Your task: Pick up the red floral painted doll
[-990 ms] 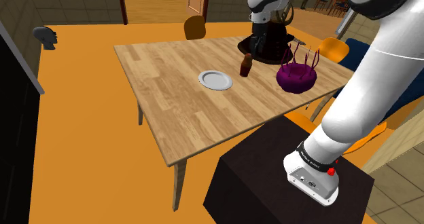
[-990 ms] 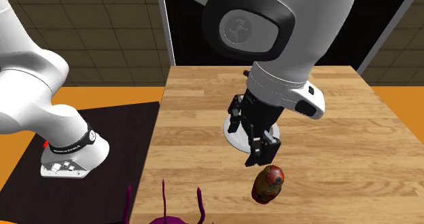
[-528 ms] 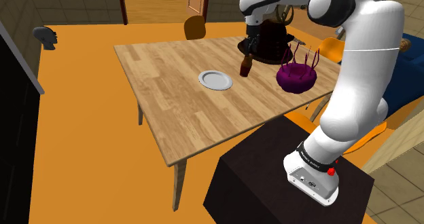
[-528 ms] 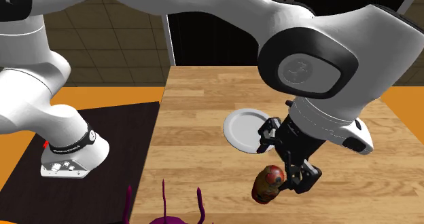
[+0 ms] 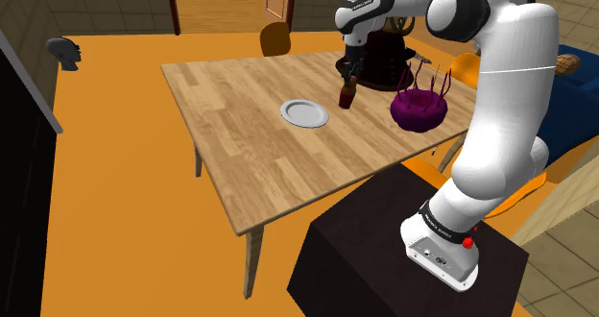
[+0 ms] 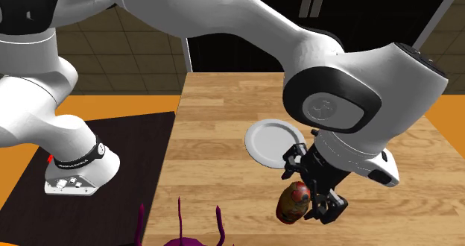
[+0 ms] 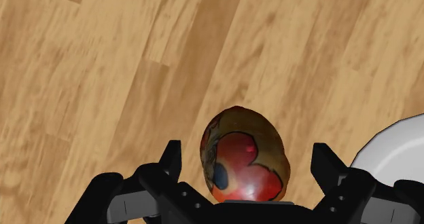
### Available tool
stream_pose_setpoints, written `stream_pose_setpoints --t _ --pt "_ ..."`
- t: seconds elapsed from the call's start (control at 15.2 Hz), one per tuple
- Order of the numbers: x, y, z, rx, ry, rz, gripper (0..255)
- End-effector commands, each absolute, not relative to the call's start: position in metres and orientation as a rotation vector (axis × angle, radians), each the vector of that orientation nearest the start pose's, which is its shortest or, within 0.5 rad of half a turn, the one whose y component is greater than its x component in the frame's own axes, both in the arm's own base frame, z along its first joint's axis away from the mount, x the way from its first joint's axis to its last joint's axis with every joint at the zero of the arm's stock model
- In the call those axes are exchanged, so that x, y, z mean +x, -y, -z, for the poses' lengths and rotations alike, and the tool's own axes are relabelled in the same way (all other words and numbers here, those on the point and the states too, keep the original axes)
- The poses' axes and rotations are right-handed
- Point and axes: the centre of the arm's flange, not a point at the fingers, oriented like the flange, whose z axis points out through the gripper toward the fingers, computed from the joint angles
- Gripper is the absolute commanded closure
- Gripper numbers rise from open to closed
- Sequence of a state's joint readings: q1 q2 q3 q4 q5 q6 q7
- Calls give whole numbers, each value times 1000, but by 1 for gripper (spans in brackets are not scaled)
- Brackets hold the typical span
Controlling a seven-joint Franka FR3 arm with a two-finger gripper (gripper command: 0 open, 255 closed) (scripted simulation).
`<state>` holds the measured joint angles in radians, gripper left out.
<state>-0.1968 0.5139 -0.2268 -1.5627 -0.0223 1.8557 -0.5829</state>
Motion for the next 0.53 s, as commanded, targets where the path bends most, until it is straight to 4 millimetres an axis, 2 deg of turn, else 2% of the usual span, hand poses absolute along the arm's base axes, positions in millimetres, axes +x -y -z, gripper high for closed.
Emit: stream_pose_setpoints --t 0.0,0.07,0.46 --pt "614 257 -336 -3121 289 -388 0" --pt "614 257 -336 -3121 289 -388 255" --pt "614 257 -336 -3121 289 -388 255"
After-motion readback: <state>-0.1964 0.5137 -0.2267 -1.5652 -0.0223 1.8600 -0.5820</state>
